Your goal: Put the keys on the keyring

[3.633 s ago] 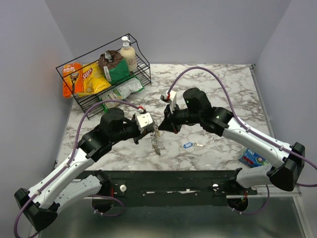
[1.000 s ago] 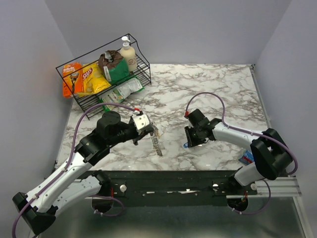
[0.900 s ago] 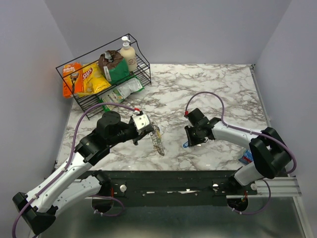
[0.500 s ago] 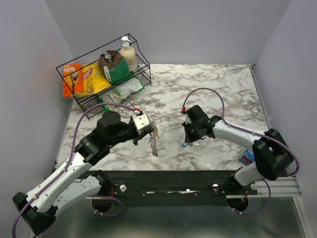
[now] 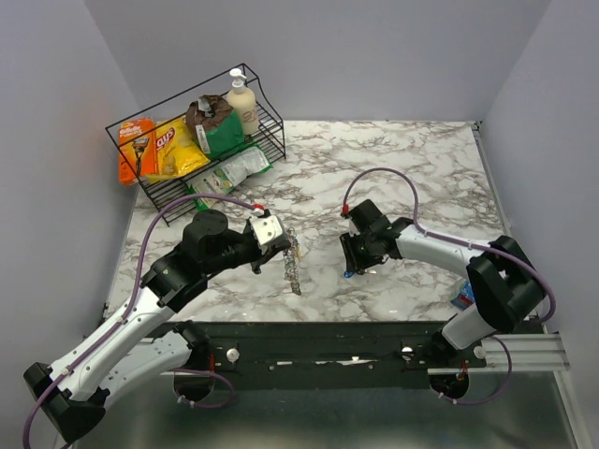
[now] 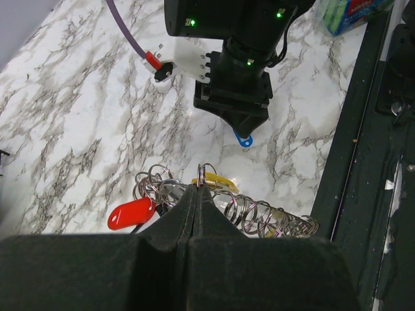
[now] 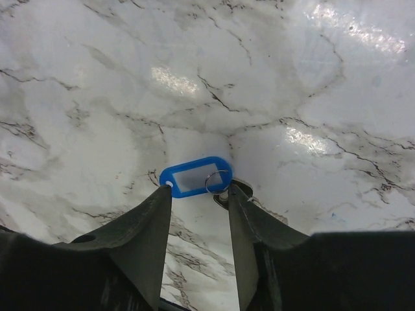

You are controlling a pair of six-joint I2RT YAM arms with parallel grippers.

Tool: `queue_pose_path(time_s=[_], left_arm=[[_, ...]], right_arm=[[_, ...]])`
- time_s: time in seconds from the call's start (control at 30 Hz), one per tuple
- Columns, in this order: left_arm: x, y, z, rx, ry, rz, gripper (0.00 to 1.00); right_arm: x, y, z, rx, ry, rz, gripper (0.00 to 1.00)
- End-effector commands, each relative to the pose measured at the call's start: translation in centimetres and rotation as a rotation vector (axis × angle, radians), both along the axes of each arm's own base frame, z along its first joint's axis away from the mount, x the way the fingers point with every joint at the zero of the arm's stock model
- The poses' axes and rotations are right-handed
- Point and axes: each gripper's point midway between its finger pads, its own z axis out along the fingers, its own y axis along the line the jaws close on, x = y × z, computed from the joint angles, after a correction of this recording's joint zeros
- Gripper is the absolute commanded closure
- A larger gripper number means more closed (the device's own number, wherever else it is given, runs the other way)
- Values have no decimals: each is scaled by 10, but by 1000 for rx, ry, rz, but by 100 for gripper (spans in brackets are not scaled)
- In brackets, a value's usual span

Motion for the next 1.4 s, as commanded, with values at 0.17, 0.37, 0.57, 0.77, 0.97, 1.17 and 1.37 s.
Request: queue_pose_path(time_s=[0.17, 0.37, 0.57, 0.77, 0.97, 1.17, 1.37], left_arm=[[0, -2, 18, -37, -61, -13, 100], [-1, -2, 18, -37, -62, -16, 100], [-1, -1, 17, -35, -62, -12, 100], [0, -1, 18, -36, -62, -10, 100], [-1, 0, 16, -33, -59, -9, 100], [-1, -1, 17, -34, -59, -8, 100], [-1, 0, 16, -32, -57, -8, 100]], right_arm=[[4, -6, -9, -72, 13, -17, 55], [8, -2, -11, -68, 14, -15, 76], [12, 2, -2, -53, -6, -1, 87], [17, 15, 20, 18, -48, 40, 100], [7, 45, 42, 189, -39, 151, 100], [7, 51, 31, 200, -5, 149, 99], [14, 47, 24, 160, -20, 136, 86]])
